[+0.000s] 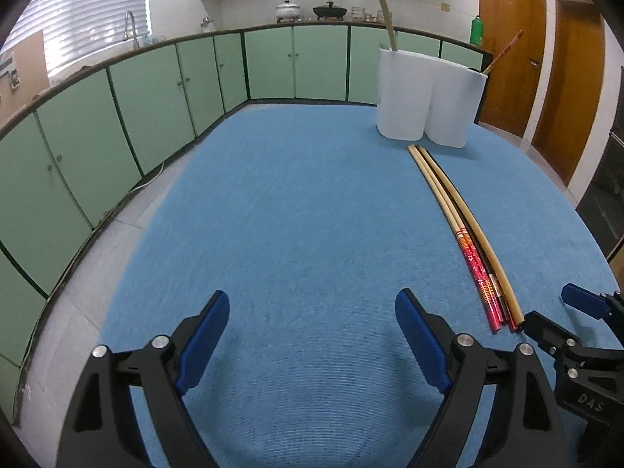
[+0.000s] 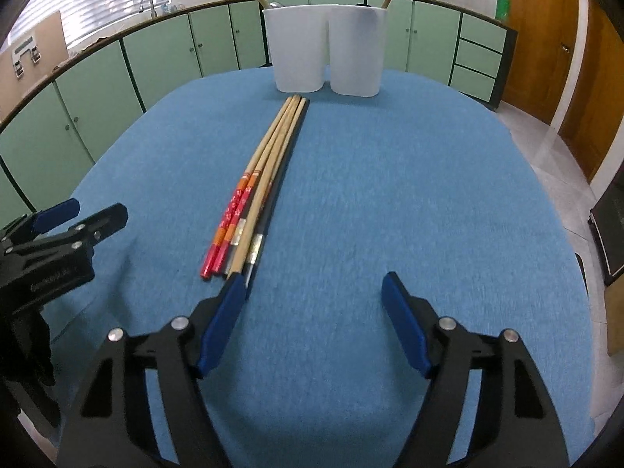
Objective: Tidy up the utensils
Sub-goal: 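Move both open tools back over the remaining chopsticks, then grasp the black silver-banded chopstick with the right tool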
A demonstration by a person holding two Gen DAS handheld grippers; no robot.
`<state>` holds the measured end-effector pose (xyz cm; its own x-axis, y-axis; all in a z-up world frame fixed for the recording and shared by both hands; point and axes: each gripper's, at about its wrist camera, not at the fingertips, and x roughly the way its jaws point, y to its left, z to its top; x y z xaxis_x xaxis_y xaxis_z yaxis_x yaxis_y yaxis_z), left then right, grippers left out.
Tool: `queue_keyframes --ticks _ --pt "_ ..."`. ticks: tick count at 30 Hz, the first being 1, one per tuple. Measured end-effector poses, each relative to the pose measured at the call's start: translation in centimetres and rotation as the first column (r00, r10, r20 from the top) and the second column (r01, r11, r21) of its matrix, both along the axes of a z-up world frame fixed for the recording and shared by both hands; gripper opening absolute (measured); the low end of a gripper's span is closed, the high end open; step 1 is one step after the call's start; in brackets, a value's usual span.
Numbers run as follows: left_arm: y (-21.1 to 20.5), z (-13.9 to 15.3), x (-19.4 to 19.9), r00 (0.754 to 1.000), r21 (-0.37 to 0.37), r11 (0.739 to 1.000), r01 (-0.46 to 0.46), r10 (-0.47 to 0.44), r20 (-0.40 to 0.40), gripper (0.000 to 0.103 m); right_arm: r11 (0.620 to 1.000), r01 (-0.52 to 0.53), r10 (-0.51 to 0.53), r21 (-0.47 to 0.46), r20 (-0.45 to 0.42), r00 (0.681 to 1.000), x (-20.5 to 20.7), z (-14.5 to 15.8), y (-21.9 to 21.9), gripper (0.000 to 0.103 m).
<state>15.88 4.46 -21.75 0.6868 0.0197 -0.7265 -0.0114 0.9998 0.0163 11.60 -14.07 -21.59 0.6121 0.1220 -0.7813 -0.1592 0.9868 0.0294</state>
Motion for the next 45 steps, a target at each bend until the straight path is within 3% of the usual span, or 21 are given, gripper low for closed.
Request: queue_keyframes --ticks 6,12,23,27,31,39,41,45 --pt "0.0 -0.1 0.2 1.0 -0.005 1.0 -0.002 0.002 -0.006 0.086 0.999 -0.045 0.045 -0.012 -0.008 0.999 0.0 -0.1 1.4 0.071" --pt "-0.1 -0.2 0.4 1.0 -0.005 1.0 0.0 0.0 -0.017 0.087 1.0 -0.013 0.013 0.005 -0.006 1.0 0.0 0.2 0.7 0.071" --pt "-1.0 -0.5 0.6 1.0 0.023 1.0 0.015 -0.014 -0.027 0.088 1.0 -0.01 0.01 0.02 -0.01 1.0 -0.5 0.1 0.3 0.052" --pt "-1.1 -0.5 0.7 0.999 0.025 1.0 0.017 -0.016 -0.029 0.088 0.999 0.043 -0.043 0.012 -0.001 0.999 -0.2 0.3 -1.0 0.051" --pt "-1.2 -0.5 0.7 0.999 0.02 1.0 0.016 -0.016 -0.037 0.088 0.998 0.013 -0.013 0.06 -0.008 1.0 -0.3 0.3 -1.5 0.049" --pt "-1.2 -0.7 0.8 0.999 0.015 1.0 0.018 -0.017 -0.052 0.089 0.996 -0.014 0.015 0.092 -0.007 1.0 -0.1 0.1 -1.2 0.03" --pt "-1.2 -0.8 0.9 0.998 0.011 1.0 0.015 -0.014 -0.058 0.089 0.995 -0.027 0.027 0.1 -0.008 1.0 -0.2 0.0 -0.9 0.022" --pt "-1.5 -0.9 0.9 0.998 0.001 1.0 0.019 -0.019 -0.061 0.089 0.993 -0.036 0.038 0.114 -0.012 0.999 0.2 0.0 -0.6 0.015"
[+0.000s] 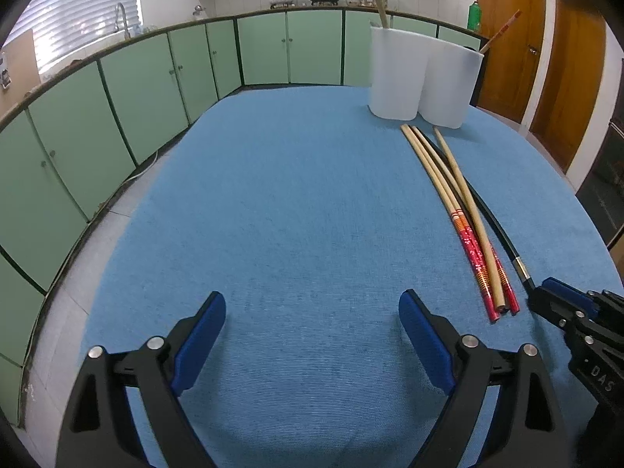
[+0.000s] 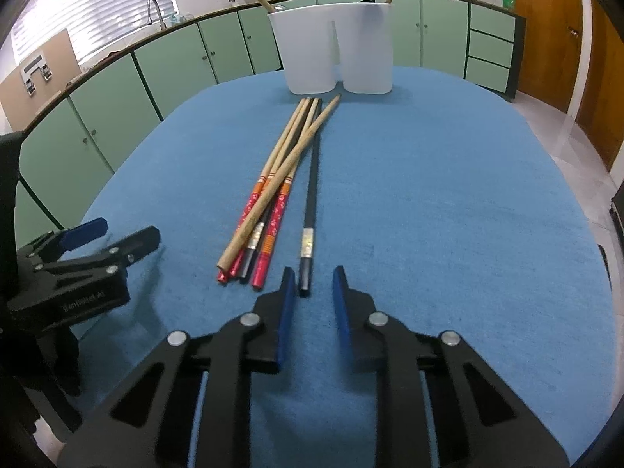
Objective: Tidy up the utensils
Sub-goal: 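Grasp the black silver-banded chopstick with the right tool, then grasp a red-patterned chopstick with the left tool while the right tool holds the black chopstick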
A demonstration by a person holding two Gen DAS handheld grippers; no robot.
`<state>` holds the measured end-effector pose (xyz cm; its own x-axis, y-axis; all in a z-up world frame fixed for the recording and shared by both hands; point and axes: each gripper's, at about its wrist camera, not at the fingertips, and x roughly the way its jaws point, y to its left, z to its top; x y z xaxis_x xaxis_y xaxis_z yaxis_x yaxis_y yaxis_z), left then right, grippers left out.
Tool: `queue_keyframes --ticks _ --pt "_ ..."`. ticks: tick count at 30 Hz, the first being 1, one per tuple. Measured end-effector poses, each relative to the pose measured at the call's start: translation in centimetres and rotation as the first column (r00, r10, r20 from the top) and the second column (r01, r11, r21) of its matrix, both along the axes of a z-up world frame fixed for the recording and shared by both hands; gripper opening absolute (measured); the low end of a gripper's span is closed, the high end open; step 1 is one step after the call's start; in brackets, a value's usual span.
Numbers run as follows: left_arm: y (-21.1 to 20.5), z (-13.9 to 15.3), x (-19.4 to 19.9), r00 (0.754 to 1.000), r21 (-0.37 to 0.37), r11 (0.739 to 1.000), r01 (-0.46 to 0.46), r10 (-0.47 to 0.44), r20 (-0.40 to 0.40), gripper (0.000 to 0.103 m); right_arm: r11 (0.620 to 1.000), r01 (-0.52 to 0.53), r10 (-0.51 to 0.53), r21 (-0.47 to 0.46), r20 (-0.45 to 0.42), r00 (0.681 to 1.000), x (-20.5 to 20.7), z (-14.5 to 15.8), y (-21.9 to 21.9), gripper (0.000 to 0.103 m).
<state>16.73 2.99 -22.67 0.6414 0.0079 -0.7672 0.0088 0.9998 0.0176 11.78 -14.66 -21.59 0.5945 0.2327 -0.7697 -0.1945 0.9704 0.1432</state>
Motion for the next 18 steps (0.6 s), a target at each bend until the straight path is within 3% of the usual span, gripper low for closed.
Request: queue_keyframes --ticks 2,18 --pt "-0.3 0.0 0.0 1.0 -0.006 1.0 0.004 -0.004 -0.002 0.089 1.0 -0.001 0.001 0.006 -0.007 1.0 0.3 0.0 0.0 0.006" --pt "-4.8 -0.4 1.5 0.996 -0.038 0.996 0.085 -0.086 -0.033 0.089 0.989 0.145 -0.144 -0.009 0.008 0.989 -0.6 0.1 -5.5 0.007"
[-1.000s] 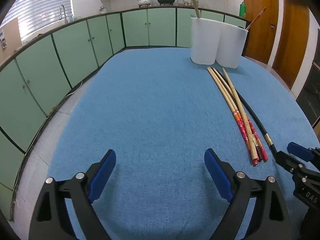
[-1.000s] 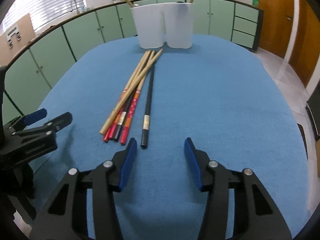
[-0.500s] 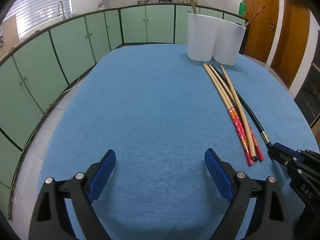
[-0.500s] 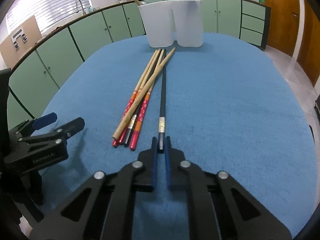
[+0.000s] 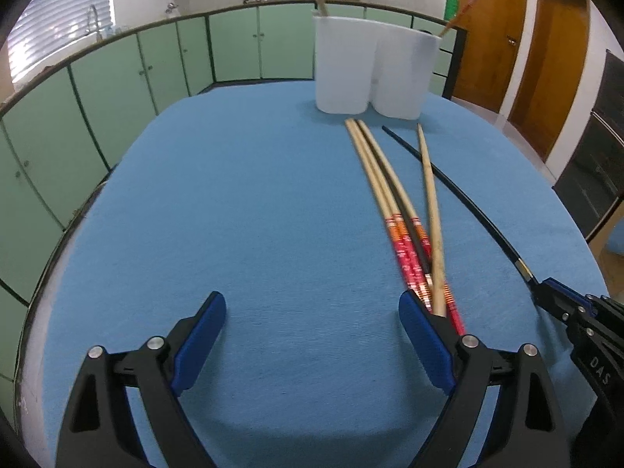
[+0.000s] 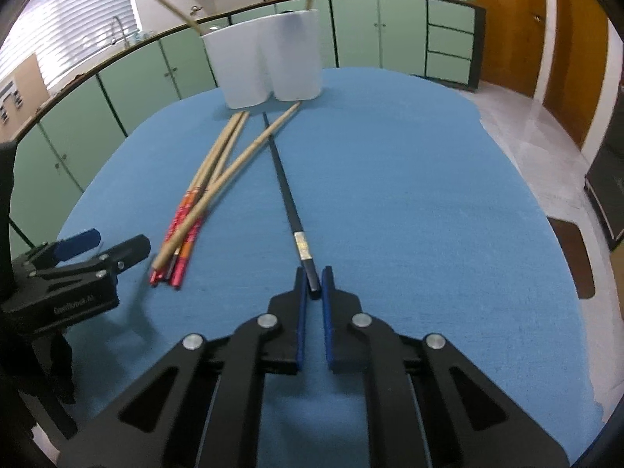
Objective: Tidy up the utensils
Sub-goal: 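Grasp a red-patterned chopstick with the left tool while the right tool holds the black chopstick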
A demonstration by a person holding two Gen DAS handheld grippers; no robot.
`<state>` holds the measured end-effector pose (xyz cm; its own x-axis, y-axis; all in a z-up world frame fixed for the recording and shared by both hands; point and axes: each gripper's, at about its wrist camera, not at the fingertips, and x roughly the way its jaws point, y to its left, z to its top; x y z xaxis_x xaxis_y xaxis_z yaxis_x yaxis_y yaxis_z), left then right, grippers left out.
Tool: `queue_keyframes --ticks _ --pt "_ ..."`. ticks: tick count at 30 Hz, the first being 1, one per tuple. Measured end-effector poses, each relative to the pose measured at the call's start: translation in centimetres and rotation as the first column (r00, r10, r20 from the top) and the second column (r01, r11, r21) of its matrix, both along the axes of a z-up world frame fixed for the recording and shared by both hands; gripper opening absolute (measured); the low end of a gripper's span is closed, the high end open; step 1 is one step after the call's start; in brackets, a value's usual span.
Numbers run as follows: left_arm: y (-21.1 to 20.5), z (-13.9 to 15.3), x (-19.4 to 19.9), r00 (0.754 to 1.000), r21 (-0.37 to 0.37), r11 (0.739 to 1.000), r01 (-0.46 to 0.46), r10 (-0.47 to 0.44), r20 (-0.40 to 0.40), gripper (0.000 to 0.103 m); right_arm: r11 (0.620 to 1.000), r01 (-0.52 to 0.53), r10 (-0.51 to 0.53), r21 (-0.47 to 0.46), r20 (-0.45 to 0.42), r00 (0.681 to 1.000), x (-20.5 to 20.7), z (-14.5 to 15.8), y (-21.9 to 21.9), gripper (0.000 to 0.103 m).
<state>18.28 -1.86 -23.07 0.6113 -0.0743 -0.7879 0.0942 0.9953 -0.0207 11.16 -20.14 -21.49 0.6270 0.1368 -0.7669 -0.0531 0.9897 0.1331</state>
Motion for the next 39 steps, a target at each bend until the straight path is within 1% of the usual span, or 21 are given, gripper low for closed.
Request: queue_keyframes --ticks 5,8,12,16,20,22,26,29,31,33,36,38,39 --pt "-1.8 -0.3 -0.1 0.999 0.011 0.999 0.037 -0.037 -0.015 0.089 1.0 -0.002 0.002 0.02 -0.001 1.0 0.0 -0.2 -0.5 0.007" --pt "-2.1 0.2 -0.7 0.997 -0.039 0.997 0.072 -0.072 -0.014 0.089 0.999 -0.005 0.005 0.037 -0.003 1.0 0.1 -0.2 -0.8 0.007" --pt "-2.2 0.4 -1.2 0.997 -0.033 0.996 0.083 -0.083 -0.01 0.089 0.999 -0.014 0.014 0.052 -0.004 1.0 0.0 -0.1 -1.2 0.007" --pt "-1.8 0.2 -1.3 0.996 -0.062 0.995 0.08 -0.082 -0.028 0.089 0.998 -0.018 0.018 0.054 -0.008 1.0 0.0 -0.2 -1.4 0.007" --pt "-2.7 -0.1 -1.4 0.995 -0.006 0.996 0.093 -0.093 -0.019 0.089 0.998 -0.019 0.019 0.055 -0.008 1.0 0.1 -0.1 -1.4 0.007" --pt "-2.7 -0.2 -1.4 0.996 -0.001 0.996 0.09 -0.09 -0.015 0.09 0.998 -0.019 0.019 0.055 -0.008 1.0 0.0 -0.1 -1.5 0.007" --pt "-1.9 -0.4 -1.2 0.999 0.039 0.998 0.044 -0.043 -0.022 0.09 0.998 -0.02 0.021 0.058 -0.008 1.0 0.2 -0.1 -1.6 0.007" --pt "-0.6 -0.2 -1.4 1.0 0.045 0.999 0.017 -0.016 -0.021 0.09 0.998 -0.021 0.022 0.058 -0.009 1.0 0.2 -0.1 -1.6 0.008" --pt "0.1 -0.2 -1.5 1.0 0.034 0.999 0.004 -0.003 -0.021 0.09 0.998 -0.023 0.023 0.063 -0.008 1.0 0.2 -0.1 -1.6 0.008" --pt "0.3 -0.2 -1.6 1.0 0.031 1.0 -0.002 0.003 -0.018 0.089 0.997 -0.034 0.035 0.066 -0.009 0.999 0.2 -0.1 -1.6 0.01" --pt "-0.1 -0.2 -1.7 1.0 0.028 1.0 -0.003 0.004 -0.01 0.083 0.997 -0.052 0.052 0.059 -0.01 0.999 0.2 -0.1 -1.5 0.012" --pt "-0.4 0.0 -1.7 1.0 0.022 1.0 0.004 -0.004 -0.001 0.073 0.995 -0.071 0.071 0.064 -0.007 0.997 0.2 -0.1 -1.4 0.02" --pt "-0.6 0.0 -1.9 1.0 0.022 1.0 0.009 -0.009 0.003 0.07 0.995 -0.076 0.076 0.059 -0.006 0.997 0.2 -0.1 -1.3 0.021"
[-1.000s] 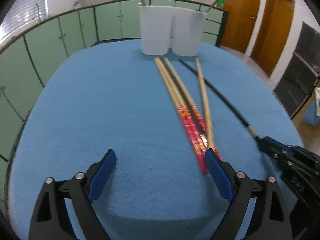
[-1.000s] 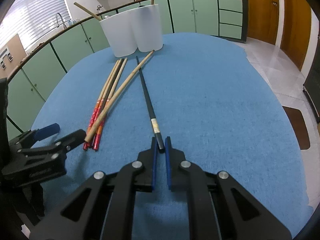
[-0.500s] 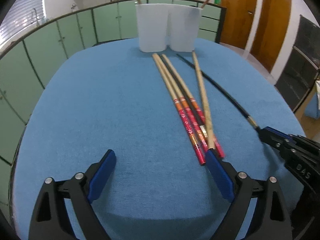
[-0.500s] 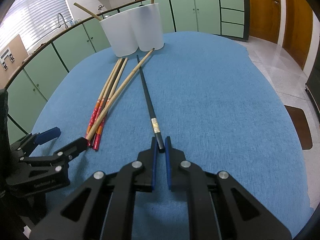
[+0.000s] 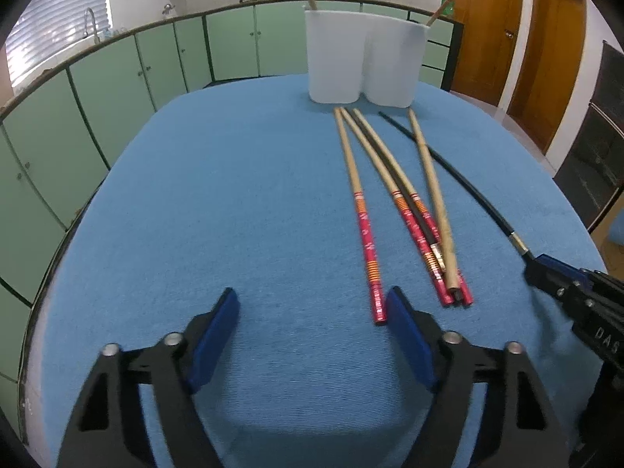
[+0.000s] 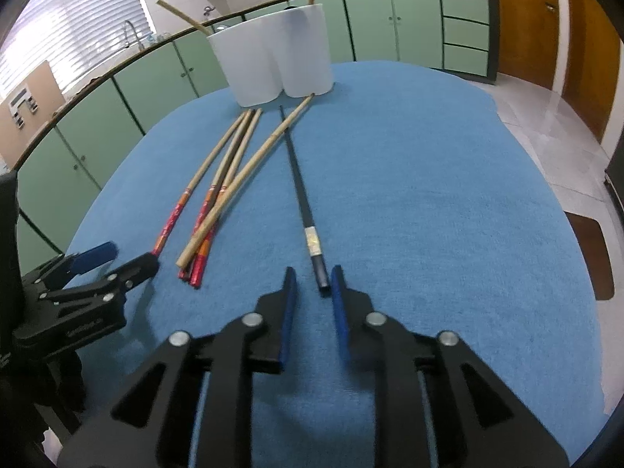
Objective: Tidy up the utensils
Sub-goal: 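Grasp a red-patterned chopstick with the left tool while the right tool holds the black chopstick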
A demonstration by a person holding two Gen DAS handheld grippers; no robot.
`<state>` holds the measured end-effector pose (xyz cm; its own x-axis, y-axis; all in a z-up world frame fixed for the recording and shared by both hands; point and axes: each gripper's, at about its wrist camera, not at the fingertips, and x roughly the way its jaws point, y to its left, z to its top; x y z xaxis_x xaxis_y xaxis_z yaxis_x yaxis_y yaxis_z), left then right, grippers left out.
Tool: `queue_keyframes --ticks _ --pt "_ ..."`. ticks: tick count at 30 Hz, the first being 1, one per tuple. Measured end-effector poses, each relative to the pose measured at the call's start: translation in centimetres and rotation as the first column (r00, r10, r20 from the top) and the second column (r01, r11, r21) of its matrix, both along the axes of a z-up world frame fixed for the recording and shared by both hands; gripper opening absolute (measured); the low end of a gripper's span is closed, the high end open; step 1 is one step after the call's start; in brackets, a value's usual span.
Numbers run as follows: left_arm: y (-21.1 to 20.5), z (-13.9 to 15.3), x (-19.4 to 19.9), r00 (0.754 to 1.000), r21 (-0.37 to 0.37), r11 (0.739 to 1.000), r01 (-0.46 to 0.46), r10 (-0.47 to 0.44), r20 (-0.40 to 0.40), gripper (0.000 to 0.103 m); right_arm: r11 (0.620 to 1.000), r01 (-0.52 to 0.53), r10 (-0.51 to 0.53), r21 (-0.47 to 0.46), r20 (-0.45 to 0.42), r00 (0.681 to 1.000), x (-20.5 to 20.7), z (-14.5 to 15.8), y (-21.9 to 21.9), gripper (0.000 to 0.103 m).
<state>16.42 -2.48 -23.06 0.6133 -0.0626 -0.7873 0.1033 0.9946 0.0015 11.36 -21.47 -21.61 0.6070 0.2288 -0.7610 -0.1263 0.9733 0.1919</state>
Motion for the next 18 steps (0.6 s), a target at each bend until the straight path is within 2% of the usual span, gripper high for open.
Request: queue_keyframes --ticks 3,4,5,8,10,14,18 --pt "-0.5 0.0 -0.1 1.0 0.002 1.0 0.018 -0.018 0.011 0.053 1.0 -0.007 0.007 -0.006 -0.001 1.0 0.1 0.0 0.3 0.02" --pt "-0.5 0.1 -0.3 1.0 -0.004 1.0 0.022 -0.022 0.013 0.041 1.0 -0.006 0.006 -0.008 -0.001 1.0 0.1 0.0 0.2 0.016" --pt "-0.6 0.2 -0.3 1.0 -0.013 1.0 0.026 -0.025 0.015 0.03 1.0 -0.006 0.006 -0.006 -0.003 1.0 0.1 0.0 0.2 0.008" --pt "-0.9 0.2 -0.2 0.999 -0.026 0.999 0.037 -0.037 0.015 0.011 1.0 -0.008 0.008 0.005 -0.004 1.0 0.1 0.0 0.1 0.007" --pt "-0.9 0.3 -0.1 0.999 -0.039 0.998 0.044 -0.044 0.013 0.006 1.0 -0.01 0.01 0.001 0.0 1.0 0.0 0.1 0.2 0.007" --pt "-0.6 0.7 -0.2 0.999 -0.055 0.997 0.05 -0.05 0.018 0.006 0.999 -0.029 0.03 -0.027 0.029 0.999 -0.3 1.0 0.9 0.006" --pt "-0.3 2.9 -1.0 0.996 -0.043 0.997 0.058 -0.055 0.072 0.006 0.999 -0.034 0.036 -0.023 0.063 0.997 -0.6 2.6 0.9 0.006"
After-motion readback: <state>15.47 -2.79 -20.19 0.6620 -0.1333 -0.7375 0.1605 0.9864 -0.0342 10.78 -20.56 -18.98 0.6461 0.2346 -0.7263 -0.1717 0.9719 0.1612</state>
